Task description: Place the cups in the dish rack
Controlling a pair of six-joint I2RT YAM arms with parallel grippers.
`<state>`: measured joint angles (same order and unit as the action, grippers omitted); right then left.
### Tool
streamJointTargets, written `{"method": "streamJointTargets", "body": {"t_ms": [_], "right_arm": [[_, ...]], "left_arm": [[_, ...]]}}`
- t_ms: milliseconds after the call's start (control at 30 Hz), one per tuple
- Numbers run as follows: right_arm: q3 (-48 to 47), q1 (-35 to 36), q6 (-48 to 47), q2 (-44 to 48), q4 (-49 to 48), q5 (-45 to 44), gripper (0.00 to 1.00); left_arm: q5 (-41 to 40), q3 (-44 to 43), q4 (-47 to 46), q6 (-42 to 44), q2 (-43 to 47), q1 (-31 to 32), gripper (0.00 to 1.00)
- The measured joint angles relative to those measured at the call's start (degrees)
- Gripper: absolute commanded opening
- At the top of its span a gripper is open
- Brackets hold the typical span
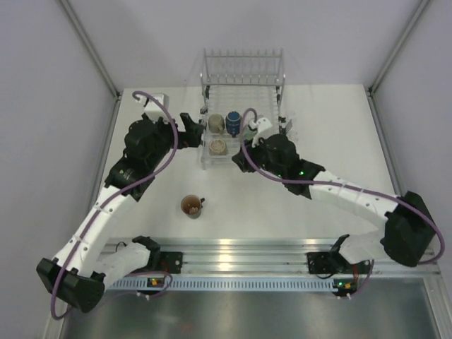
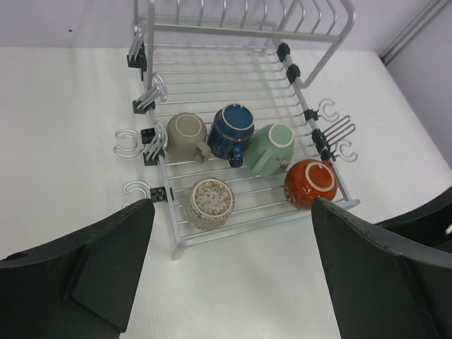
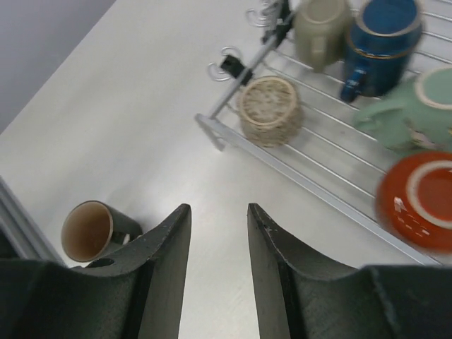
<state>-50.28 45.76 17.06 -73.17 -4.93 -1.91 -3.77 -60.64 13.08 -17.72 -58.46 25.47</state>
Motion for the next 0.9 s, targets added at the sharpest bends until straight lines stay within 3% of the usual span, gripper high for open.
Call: {"method": "streamJointTargets", "body": {"t_ms": [367,900], "right_arm": [[-16.46,11.67,-1.03,-20.61,1.77,2.84,0.38],[-20.63,16.65,-2.01,-28.11,5.42,7.61,0.38]], "left_arm": [[19.67,11.56,-1.53,-7.82,4.72,-26.91,0.98],[26.84,11.69,-2.36,-9.01,5.05,-27.43,0.98]]}}
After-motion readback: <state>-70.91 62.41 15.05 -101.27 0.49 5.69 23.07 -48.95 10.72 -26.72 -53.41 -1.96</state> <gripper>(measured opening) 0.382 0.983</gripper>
